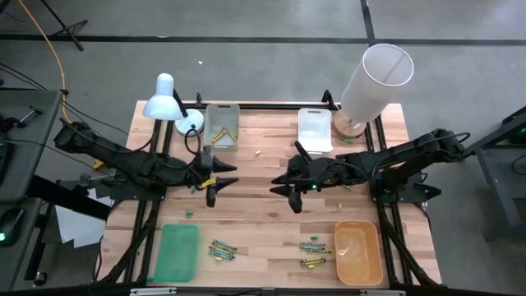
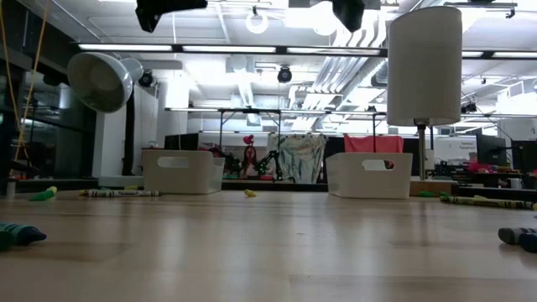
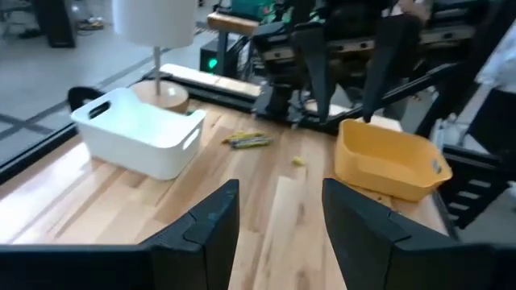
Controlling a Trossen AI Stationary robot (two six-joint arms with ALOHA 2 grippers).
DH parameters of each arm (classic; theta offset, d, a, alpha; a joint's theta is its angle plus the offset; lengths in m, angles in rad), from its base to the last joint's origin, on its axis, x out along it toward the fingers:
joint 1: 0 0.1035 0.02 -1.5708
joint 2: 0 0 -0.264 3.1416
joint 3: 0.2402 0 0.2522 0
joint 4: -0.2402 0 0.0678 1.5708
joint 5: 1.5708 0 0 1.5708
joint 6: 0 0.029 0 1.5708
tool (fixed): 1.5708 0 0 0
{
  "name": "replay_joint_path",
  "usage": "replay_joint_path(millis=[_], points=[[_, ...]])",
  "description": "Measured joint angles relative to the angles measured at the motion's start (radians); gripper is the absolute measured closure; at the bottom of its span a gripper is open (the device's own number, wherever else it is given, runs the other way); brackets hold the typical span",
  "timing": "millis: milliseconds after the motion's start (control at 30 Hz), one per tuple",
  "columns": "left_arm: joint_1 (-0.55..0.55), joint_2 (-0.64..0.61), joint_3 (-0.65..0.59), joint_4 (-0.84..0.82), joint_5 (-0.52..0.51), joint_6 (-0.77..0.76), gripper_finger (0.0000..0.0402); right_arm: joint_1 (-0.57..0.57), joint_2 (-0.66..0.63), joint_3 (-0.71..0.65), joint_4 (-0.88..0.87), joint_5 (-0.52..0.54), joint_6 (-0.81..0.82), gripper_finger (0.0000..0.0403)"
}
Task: Sort crayons
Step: Put the yellow crayon into the gray bin
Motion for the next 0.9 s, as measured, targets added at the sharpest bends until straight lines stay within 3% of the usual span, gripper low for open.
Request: replay_joint_path(millis=[133, 400, 500, 667, 900], points=[[0.045, 0.000, 0.000, -0.034, 0.033, -0.052, 0.0236, -0.004, -0.005, 0.001, -0.098, 0.015, 0.047, 0.0269], [0.190, 0.000, 0.000, -0.127, 0.198, -0.149, 0.0236, -0.018, -0.038, 0.018, -0.838, 0.099, 0.547, 0.0269], [0.214, 0.000, 0.000, -0.132, 0.226, -0.149, 0.0236, -0.019, -0.033, -0.033, -1.015, 0.084, 0.735, 0.0269], [0.220, 0.000, 0.000, -0.128, 0.246, -0.125, 0.0236, -0.050, -0.032, -0.175, -1.097, -0.033, 0.886, 0.0269], [0.220, 0.000, 0.000, -0.128, 0.246, -0.079, 0.0236, -0.205, -0.032, -0.364, -1.094, -0.169, 0.743, 0.0269]])
